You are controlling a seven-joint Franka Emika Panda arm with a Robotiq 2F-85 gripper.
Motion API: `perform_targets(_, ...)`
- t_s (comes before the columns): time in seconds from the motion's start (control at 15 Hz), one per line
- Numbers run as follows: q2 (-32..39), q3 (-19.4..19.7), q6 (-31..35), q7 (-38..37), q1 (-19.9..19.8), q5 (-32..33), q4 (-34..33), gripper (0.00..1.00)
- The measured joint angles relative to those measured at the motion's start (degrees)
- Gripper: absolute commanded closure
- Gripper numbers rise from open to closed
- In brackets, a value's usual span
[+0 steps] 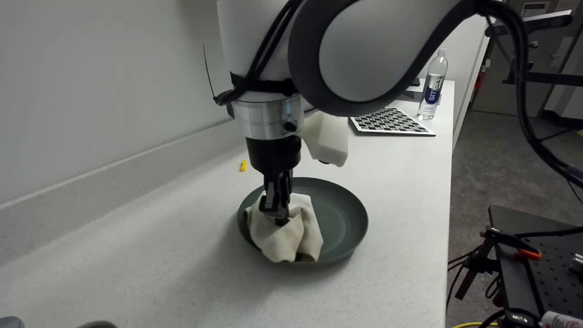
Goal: Wipe the plate with the towel, put the towel on the counter then move the plate backwards
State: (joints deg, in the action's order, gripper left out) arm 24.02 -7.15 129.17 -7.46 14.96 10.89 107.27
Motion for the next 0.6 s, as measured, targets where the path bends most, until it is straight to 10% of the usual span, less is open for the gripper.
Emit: perform_targets(0.6,0.6,8.0,6.5,-13.5,4.4,22.7,-0.3,0.99)
